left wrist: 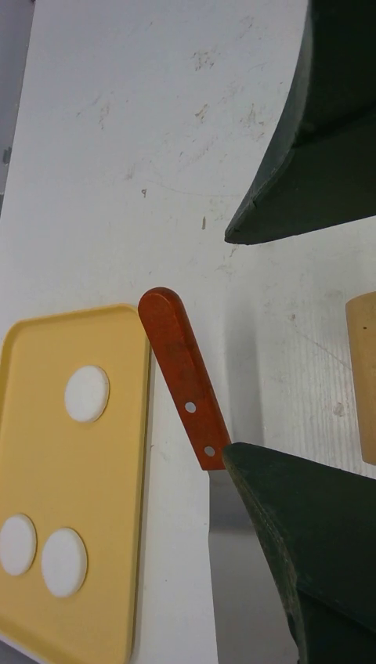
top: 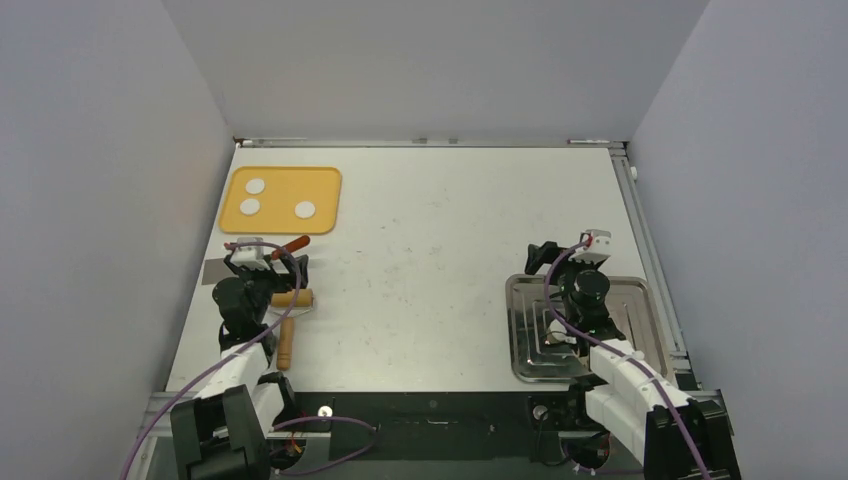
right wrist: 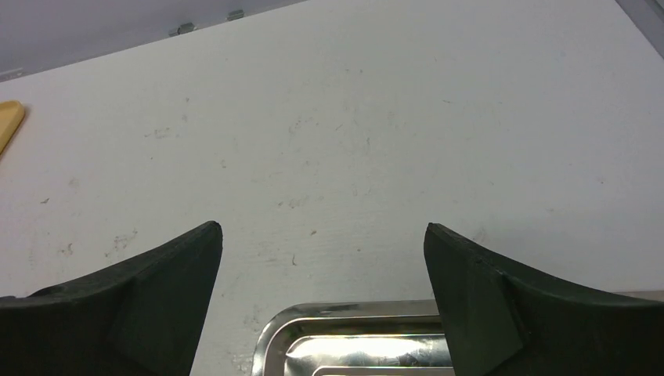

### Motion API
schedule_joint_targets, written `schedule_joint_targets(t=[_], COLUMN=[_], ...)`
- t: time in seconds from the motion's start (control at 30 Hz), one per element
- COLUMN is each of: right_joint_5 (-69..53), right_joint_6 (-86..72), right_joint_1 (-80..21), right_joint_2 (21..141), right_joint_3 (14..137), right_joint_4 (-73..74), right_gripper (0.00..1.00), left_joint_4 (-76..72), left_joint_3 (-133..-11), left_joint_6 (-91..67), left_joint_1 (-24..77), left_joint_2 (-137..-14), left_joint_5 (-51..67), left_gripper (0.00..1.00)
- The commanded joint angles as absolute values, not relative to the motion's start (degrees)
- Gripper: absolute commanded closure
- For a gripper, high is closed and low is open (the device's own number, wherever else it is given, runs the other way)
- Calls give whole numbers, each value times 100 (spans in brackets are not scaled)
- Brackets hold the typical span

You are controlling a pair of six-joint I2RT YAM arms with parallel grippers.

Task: Roll out the dumpling wrappers from the dough
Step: Pick up the rolling pin from the center of the board.

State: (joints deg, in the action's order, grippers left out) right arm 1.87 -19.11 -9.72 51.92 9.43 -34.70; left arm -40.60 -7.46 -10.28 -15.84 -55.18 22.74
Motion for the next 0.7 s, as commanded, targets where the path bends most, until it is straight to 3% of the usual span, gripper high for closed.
schedule_joint_targets(t=[0.0, 0.2, 0.3, 0.37, 0.47, 0.67], right_joint_5=[-39, -495, 699, 1863, 2644, 2412], right_joint_6=[-2128, -2709, -3139, -3452, -4025, -4467], right_joint_1=[-932, -1110, -2032, -2906, -3627, -4123], right_joint_2=[5223, 5567, 5772, 6120, 6706, 7403], right_joint_3=[1483, 2460, 2694, 2915, 3172, 3149], right_joint_4=[-2895, -829, 125, 942, 1819, 1799], right_gripper=[6, 17, 19, 21, 21, 23], left_joint_4=[-3906, -1967, -412, 326, 1017, 2178], left_joint_3=[-1127, -2075, -2699, -3011, -3502, -3994], left_joint_6=[-902, 635, 1676, 1748, 1744, 2083], left_joint_1=[-1609, -1643, -1635, -1626, -1604, -1606], left_joint_2=[-5419, -5484, -5510, -5497, -5523, -5435], left_joint_5=[2605, 4382, 5366, 5291, 4884, 4941], left_gripper=[4, 4, 4, 5, 7, 7])
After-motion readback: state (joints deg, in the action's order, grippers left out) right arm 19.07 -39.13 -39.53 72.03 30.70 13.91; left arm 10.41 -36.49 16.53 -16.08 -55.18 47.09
